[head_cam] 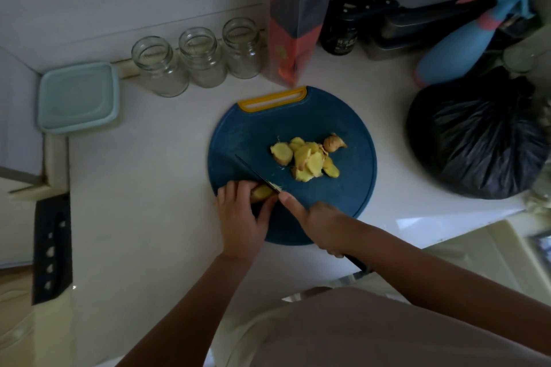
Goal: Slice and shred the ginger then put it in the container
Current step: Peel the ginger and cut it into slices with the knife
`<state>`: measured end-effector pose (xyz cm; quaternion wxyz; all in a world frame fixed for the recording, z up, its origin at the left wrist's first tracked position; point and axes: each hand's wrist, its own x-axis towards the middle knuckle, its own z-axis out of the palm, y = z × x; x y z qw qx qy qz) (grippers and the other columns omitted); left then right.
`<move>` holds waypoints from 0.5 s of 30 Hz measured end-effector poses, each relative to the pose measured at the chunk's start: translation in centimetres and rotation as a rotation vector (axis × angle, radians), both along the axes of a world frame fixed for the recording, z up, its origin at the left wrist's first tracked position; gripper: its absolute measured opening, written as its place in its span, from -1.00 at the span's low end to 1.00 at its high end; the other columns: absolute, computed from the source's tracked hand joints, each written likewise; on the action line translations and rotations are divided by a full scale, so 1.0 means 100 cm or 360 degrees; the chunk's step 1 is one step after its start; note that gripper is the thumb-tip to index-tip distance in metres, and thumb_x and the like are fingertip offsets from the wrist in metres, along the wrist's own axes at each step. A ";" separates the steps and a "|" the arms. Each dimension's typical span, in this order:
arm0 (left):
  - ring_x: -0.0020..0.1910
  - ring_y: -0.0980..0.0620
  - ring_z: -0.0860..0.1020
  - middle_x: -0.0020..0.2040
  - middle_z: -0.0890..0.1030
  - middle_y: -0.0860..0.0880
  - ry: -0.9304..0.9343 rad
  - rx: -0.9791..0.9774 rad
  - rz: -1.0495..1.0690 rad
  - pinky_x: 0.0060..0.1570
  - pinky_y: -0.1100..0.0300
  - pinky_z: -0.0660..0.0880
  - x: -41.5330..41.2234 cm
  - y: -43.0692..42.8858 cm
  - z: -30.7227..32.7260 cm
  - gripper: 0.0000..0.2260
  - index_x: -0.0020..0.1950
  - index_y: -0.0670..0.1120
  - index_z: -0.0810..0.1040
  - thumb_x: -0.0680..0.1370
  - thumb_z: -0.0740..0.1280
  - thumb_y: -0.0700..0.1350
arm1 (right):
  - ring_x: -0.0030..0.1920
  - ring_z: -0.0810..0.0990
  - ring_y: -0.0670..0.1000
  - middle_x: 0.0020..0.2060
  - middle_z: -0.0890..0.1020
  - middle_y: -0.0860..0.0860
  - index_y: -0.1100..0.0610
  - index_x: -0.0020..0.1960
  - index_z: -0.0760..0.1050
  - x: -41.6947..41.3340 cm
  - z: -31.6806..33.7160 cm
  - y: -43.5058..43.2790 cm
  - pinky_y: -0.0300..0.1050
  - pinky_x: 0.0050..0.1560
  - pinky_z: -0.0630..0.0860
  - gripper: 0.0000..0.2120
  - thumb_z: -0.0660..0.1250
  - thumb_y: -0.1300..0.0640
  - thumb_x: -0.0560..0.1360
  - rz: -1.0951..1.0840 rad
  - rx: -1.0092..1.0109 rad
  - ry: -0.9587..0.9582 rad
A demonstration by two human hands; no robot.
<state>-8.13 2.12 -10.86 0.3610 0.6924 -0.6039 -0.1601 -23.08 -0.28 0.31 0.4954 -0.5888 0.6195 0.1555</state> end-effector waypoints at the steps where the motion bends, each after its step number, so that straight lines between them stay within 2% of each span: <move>1: -0.13 0.04 0.34 -0.12 0.49 -0.08 0.0010 -0.0008 -0.0008 -0.16 0.13 0.29 0.001 0.000 0.000 -0.71 -0.04 -0.08 0.45 0.46 0.32 0.12 | -0.43 0.36 -0.05 -0.39 0.41 0.04 0.30 -0.09 0.33 0.000 -0.002 0.001 -0.27 -0.51 0.41 -0.27 -0.16 -0.38 0.56 -0.0017 0.0016 -0.0012; 4: -0.13 0.08 0.31 -0.14 0.48 -0.07 0.0019 -0.0001 -0.0021 -0.18 0.15 0.27 0.002 -0.001 0.003 -0.74 -0.05 -0.03 0.39 0.45 0.30 0.12 | -0.43 0.37 -0.04 -0.39 0.41 0.05 0.32 -0.08 0.33 0.005 0.000 -0.003 -0.15 -0.44 0.35 -0.27 -0.13 -0.38 0.56 0.0011 -0.0007 0.0008; 7: -0.14 0.05 0.31 -0.15 0.47 -0.10 -0.0001 0.0068 -0.0049 -0.18 0.14 0.24 0.000 0.001 0.004 -0.73 -0.07 -0.11 0.43 0.43 0.27 0.08 | -0.39 0.35 -0.05 -0.36 0.39 0.02 0.32 -0.04 0.35 0.018 -0.009 -0.011 -0.16 -0.37 0.31 -0.30 -0.14 -0.34 0.59 0.0048 -0.0057 -0.0025; 9: -0.13 0.00 0.33 -0.15 0.47 -0.12 -0.0030 0.0113 -0.0054 -0.19 0.12 0.24 0.001 0.003 0.003 -0.76 -0.09 -0.17 0.46 0.42 0.37 -0.01 | -0.34 0.37 -0.03 -0.35 0.38 0.00 0.29 -0.06 0.34 0.023 -0.015 -0.014 -0.18 -0.27 0.35 -0.31 -0.14 -0.34 0.58 0.0046 -0.0085 -0.0018; 11: -0.13 -0.04 0.36 -0.14 0.47 -0.12 -0.0040 0.0168 -0.0055 -0.19 0.11 0.26 0.002 0.002 0.001 -0.77 -0.10 -0.18 0.48 0.37 0.49 -0.16 | -0.23 0.43 -0.03 -0.33 0.38 -0.01 0.28 -0.06 0.34 0.023 -0.020 -0.011 -0.08 -0.11 0.40 -0.31 -0.14 -0.36 0.56 0.0068 -0.0084 0.0019; 12: -0.13 -0.04 0.36 -0.14 0.46 -0.12 -0.0035 0.0181 -0.0055 -0.19 0.11 0.26 0.001 0.002 0.000 -0.76 -0.11 -0.17 0.48 0.36 0.50 -0.19 | -0.20 0.44 -0.03 -0.33 0.38 -0.01 0.30 -0.04 0.35 0.023 -0.021 -0.010 -0.09 -0.10 0.40 -0.30 -0.14 -0.35 0.57 0.0053 -0.0076 0.0020; 14: -0.14 0.00 0.33 -0.15 0.46 -0.11 -0.0010 0.0154 -0.0061 -0.19 0.12 0.25 0.001 0.002 0.000 -0.78 -0.12 -0.15 0.46 0.39 0.47 -0.14 | -0.30 0.39 -0.06 -0.34 0.36 0.00 0.33 0.01 0.35 0.024 -0.020 -0.013 -0.19 -0.24 0.36 -0.32 -0.12 -0.30 0.60 0.0010 -0.0019 0.0000; 15: -0.15 0.01 0.32 -0.16 0.45 -0.11 -0.0008 0.0124 -0.0060 -0.20 0.13 0.24 0.001 0.002 0.000 -0.79 -0.13 -0.14 0.44 0.41 0.42 -0.07 | -0.35 0.35 -0.07 -0.34 0.34 0.00 0.34 0.13 0.36 0.028 -0.016 -0.018 -0.24 -0.31 0.31 -0.35 -0.10 -0.26 0.62 -0.0022 0.0051 0.0000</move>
